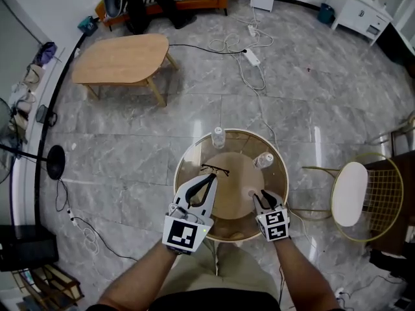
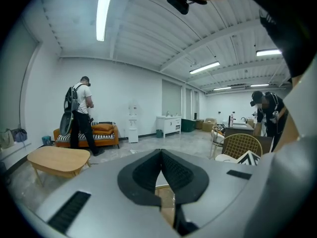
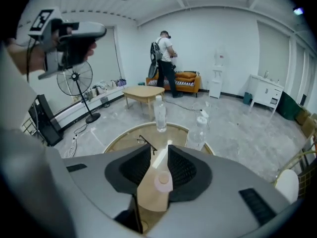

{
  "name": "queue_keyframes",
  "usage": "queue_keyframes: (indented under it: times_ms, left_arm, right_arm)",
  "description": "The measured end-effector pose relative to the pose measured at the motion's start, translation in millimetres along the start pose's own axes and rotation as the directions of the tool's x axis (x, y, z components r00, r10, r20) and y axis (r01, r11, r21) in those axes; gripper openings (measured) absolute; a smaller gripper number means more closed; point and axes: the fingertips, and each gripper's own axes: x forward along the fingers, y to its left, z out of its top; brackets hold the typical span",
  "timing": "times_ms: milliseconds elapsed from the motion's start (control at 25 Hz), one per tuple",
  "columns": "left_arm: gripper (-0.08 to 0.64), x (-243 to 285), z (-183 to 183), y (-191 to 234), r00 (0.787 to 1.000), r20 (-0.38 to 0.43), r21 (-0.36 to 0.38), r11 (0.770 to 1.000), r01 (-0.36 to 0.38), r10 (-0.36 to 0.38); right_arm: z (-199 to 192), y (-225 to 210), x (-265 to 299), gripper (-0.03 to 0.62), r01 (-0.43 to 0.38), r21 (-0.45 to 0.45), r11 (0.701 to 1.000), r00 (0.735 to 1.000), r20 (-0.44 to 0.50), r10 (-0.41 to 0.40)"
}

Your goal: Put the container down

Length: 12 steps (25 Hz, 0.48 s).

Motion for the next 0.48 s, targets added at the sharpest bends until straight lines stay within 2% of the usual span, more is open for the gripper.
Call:
queue_keyframes:
  times_ms: [200, 320, 480]
  left_arm:
    - [0.015, -12.1, 24.0, -4.0, 0.998, 0.042, -0.024, 0.999, -0.040, 0.041]
    - [0.015, -17.8, 35.3, -8.0, 0.997, 0.057, -0.044, 0.998, -0.043, 0.046]
    - [0.015, -30.9, 37.0, -7.6, 0.999, 0.027, -0.031, 0.998, -0.047, 0.048]
  right_arm:
    - [44.9, 8.4, -57.3, 0.018, -0.002, -0.033, 0.999, 0.994, 0.112, 0.006]
    - [63.3, 9.5, -81.0, 0.015, -0.007, -0.051, 0.999, 0.988, 0.153, 0.015]
    - [103.6, 16.9, -113.6, 0.015, -0.004, -0.071, 0.998, 0.973, 0.230, 0.020]
